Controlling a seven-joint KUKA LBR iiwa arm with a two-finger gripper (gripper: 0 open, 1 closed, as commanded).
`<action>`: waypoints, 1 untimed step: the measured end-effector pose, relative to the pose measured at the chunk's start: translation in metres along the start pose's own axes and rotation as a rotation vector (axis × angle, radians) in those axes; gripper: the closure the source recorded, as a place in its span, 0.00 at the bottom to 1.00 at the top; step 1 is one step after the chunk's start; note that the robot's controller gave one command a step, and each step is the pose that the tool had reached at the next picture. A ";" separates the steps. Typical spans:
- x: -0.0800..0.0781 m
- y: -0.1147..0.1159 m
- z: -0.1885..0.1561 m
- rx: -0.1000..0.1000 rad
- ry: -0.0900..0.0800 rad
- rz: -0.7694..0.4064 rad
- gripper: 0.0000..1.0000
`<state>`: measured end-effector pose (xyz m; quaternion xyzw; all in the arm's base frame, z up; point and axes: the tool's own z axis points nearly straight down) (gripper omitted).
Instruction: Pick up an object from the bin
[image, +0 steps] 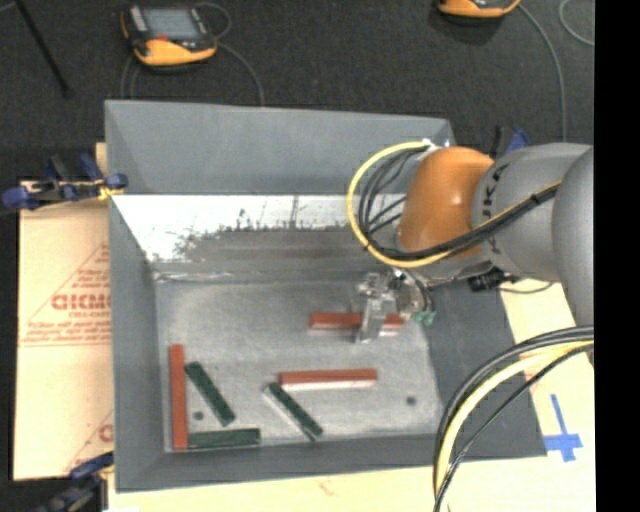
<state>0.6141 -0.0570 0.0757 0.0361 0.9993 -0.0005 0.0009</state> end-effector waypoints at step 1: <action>0.001 0.000 -0.017 0.000 0.006 0.000 1.00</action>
Offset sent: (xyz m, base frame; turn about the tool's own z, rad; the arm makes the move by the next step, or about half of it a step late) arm 0.0000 0.0000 0.0475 0.0000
